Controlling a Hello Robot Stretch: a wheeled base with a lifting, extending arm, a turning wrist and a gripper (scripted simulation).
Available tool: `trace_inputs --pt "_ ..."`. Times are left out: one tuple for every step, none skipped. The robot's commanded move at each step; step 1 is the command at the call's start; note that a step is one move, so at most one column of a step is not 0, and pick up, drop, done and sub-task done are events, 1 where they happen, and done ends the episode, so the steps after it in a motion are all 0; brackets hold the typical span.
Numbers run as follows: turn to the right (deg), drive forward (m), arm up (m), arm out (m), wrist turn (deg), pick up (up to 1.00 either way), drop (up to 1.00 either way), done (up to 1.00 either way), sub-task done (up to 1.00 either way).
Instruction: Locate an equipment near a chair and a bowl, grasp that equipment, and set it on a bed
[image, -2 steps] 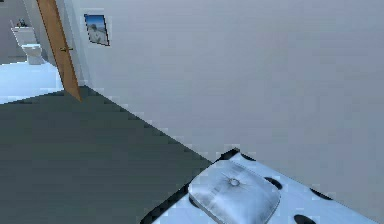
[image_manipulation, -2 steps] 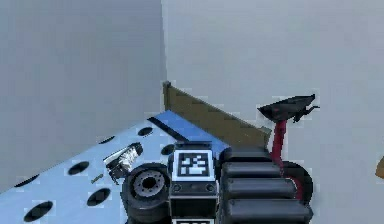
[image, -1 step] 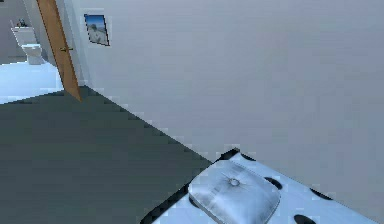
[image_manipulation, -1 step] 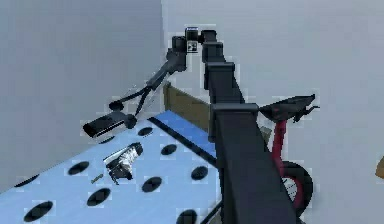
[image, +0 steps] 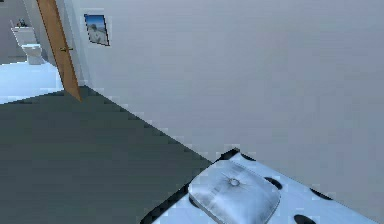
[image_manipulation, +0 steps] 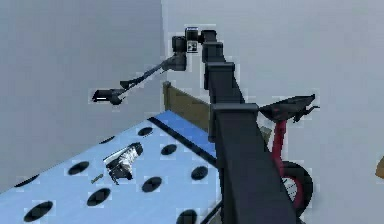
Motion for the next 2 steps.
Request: trace_inputs --pt "0.0 0.0 -0.4 0.0 0.0 0.0 0.0 0.0 0.0" --pt "0.0 0.0 -0.32 0.0 0.0 0.0 0.0 0.0 0.0"
